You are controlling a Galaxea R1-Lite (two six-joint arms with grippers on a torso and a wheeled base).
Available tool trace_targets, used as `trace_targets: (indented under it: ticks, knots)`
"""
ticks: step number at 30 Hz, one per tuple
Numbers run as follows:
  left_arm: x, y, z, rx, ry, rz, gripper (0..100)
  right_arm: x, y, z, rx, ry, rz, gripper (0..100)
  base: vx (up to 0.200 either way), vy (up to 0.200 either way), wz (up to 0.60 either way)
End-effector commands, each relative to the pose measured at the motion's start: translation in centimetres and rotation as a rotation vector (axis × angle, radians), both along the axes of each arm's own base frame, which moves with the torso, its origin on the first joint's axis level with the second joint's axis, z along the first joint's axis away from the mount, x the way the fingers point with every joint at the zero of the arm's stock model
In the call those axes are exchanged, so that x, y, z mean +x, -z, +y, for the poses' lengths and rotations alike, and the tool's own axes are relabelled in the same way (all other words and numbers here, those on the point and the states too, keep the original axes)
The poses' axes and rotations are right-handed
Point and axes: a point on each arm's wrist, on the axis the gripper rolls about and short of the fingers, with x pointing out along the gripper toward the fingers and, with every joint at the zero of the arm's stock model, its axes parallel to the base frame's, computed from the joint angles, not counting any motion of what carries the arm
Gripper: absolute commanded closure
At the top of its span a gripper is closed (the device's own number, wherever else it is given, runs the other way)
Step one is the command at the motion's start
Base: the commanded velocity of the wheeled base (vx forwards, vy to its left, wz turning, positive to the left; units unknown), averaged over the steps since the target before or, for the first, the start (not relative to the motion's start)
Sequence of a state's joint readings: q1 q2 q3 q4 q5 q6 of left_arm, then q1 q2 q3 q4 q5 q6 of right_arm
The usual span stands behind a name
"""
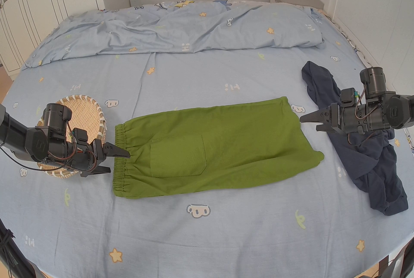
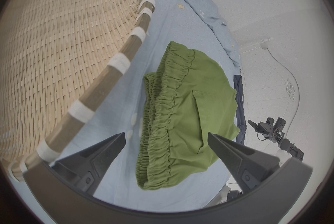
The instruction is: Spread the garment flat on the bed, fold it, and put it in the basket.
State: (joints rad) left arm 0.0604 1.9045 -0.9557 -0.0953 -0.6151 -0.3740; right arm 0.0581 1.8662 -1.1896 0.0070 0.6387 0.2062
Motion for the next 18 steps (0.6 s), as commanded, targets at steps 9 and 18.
trace_targets:
  ticks: [9,18]
  knots:
    - [0.6,0.6,-1.1,-0.004,0.032,0.011,0,-0.1,-0.1,0.1,0.001,-0.004,-0.006,0,0.0,0.0,0.0]
    - [1.2,2.2,-1.8,0.005,0.054,0.052,0,-0.1,-0.1,0.2,0.0,-0.006,-0.004,0,0.0,0.0,0.0]
